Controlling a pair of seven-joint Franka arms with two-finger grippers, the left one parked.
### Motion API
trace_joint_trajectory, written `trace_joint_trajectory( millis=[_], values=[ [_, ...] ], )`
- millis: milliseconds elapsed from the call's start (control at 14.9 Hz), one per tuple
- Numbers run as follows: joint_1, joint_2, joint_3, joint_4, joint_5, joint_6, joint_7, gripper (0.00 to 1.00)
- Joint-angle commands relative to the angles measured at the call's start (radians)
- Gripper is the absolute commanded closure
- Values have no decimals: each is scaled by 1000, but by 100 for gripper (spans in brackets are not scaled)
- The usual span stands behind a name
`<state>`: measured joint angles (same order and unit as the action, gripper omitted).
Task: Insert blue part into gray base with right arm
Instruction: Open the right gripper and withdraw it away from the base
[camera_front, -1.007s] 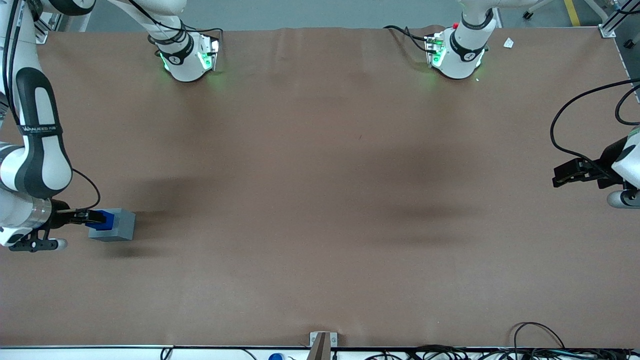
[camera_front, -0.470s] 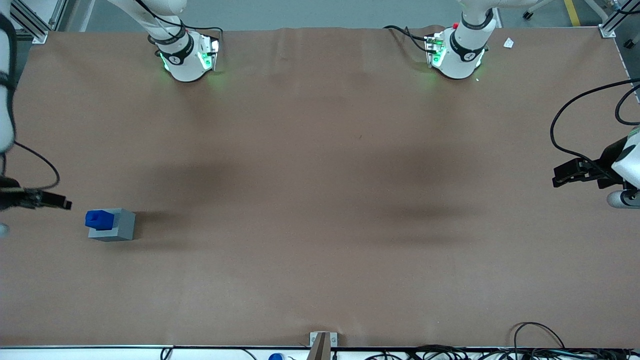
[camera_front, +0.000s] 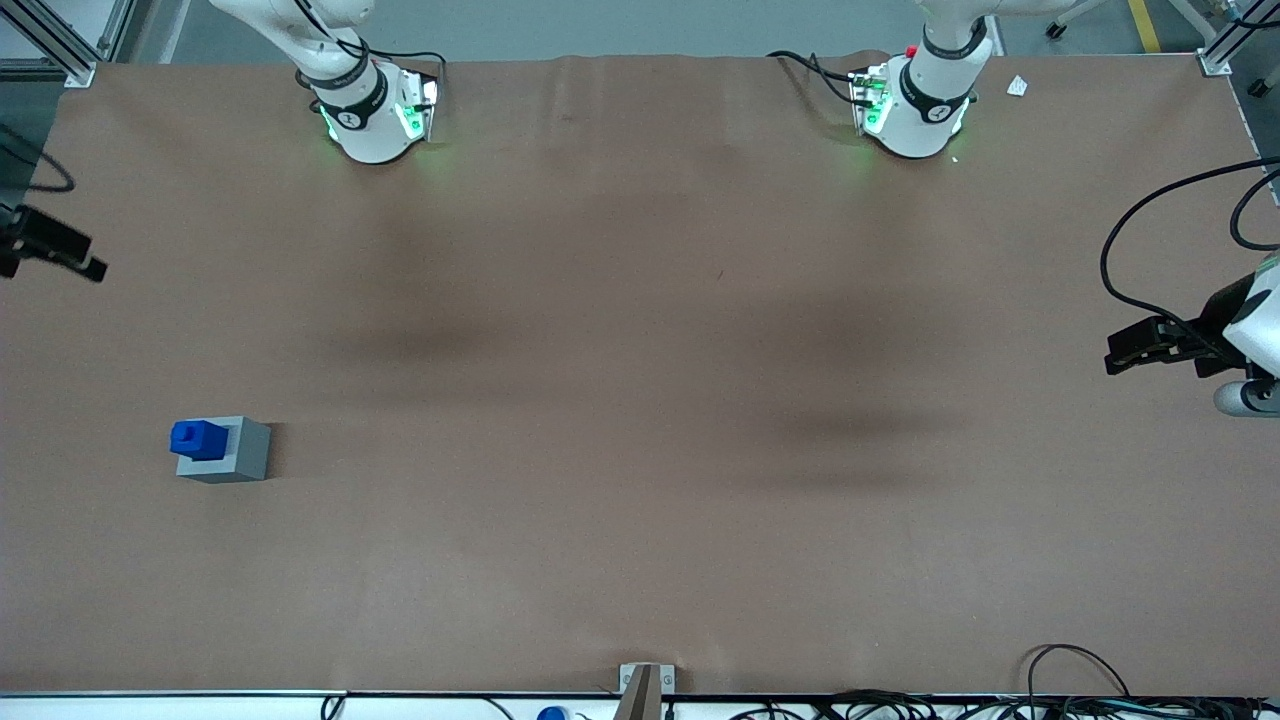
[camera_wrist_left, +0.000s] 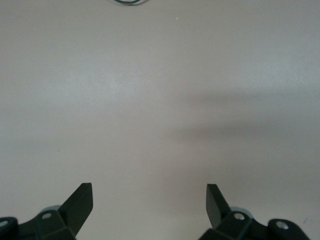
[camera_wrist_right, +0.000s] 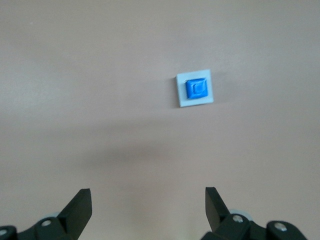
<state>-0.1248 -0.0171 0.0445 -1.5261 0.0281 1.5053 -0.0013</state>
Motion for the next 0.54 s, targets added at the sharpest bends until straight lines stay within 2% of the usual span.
trace_joint_trajectory(
  millis=[0,269,470],
  values=[
    [42,-113,2,-138,-10,30,62,0],
    [83,-115,23,-128,-86,29,98,0],
    [77,-106,22,-65,-93,21,92,0]
  ],
)
